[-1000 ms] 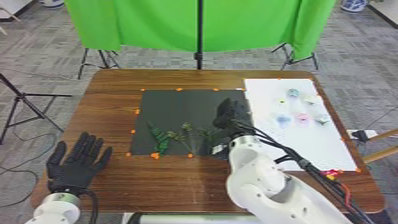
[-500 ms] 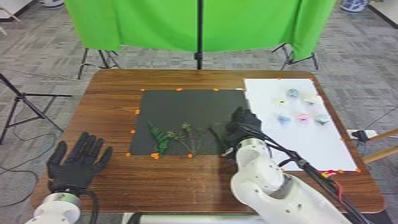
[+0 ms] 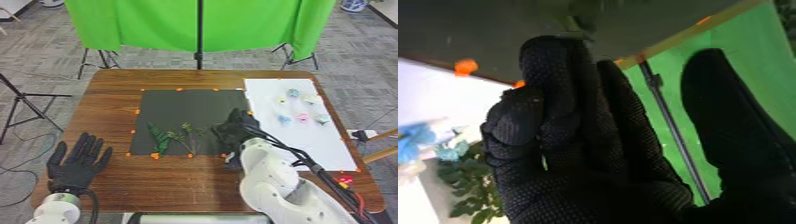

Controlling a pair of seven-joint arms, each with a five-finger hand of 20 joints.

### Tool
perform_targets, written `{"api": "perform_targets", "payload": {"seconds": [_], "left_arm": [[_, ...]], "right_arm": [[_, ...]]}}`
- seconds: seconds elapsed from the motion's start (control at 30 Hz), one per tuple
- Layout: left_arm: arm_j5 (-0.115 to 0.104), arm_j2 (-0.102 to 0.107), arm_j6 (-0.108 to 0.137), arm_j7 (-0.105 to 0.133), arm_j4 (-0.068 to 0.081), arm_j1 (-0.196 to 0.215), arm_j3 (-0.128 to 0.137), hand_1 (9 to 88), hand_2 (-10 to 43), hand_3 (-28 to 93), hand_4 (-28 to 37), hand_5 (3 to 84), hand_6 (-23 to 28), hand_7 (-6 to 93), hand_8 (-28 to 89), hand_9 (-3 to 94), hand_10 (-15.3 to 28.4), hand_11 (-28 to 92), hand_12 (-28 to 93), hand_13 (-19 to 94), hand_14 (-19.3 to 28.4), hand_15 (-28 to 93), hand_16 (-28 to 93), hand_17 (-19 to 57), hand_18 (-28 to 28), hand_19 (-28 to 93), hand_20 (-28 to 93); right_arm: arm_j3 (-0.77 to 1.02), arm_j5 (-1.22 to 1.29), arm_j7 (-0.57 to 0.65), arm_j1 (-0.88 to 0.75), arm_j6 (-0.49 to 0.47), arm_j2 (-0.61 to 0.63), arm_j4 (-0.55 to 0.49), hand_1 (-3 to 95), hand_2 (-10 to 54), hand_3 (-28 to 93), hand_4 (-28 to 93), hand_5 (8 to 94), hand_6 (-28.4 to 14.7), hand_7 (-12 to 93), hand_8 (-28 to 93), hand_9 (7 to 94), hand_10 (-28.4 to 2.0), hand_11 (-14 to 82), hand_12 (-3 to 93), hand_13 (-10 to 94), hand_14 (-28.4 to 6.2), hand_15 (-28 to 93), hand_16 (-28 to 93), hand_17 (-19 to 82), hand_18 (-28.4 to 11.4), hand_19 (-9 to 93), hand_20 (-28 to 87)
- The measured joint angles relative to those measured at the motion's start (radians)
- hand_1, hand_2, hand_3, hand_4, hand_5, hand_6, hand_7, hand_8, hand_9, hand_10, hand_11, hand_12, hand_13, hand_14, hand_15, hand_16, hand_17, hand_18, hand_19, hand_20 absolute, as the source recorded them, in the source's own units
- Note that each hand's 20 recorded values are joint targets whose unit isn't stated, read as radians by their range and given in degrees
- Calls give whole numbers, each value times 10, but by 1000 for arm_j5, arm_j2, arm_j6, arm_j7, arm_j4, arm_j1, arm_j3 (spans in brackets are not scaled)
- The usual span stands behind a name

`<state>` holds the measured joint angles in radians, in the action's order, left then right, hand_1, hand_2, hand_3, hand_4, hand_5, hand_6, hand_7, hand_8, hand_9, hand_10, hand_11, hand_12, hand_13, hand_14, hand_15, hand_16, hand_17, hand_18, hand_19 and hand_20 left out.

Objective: Arrange flowers

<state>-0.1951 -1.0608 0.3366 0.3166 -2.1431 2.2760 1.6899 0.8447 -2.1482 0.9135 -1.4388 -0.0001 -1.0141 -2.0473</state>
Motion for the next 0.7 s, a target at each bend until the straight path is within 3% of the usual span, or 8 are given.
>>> {"api": "perform_targets", "payload": {"seconds": [0.03,0.13,0.33,0.7], "left_arm": [[0,0,0,3,-2,4,1,254,134,763,-283,442,82,185,-102,385,151,292,123,289,152,496,-57,-61,151,414,199],[0,0,1,10,-6,12,2,254,134,764,-283,442,82,186,-101,385,151,293,123,289,151,511,-53,-59,153,419,204],[4,0,1,20,-11,22,4,254,134,763,-283,441,82,186,-101,383,150,295,123,287,151,506,-57,-58,152,415,205],[18,0,1,19,-11,23,2,254,135,762,-283,441,82,185,-102,383,152,295,122,286,151,506,-59,-59,152,413,205]], "right_arm": [[24,-5,-5,-23,-5,20,-40,288,85,680,-160,655,-116,105,-66,672,-256,200,207,619,-209,611,220,379,-284,930,301],[59,-16,-11,-64,-29,66,-96,289,99,668,-155,715,-105,146,-54,708,-250,231,226,633,-206,609,223,377,-284,928,292],[124,-16,-12,-139,-215,126,-131,291,113,660,-146,750,-93,180,-49,738,-240,260,248,652,-200,605,234,378,-284,921,286],[23,-15,-33,-108,-224,107,-106,290,121,661,-144,749,-92,180,-52,739,-240,257,250,653,-201,599,241,376,-284,912,281]]}}
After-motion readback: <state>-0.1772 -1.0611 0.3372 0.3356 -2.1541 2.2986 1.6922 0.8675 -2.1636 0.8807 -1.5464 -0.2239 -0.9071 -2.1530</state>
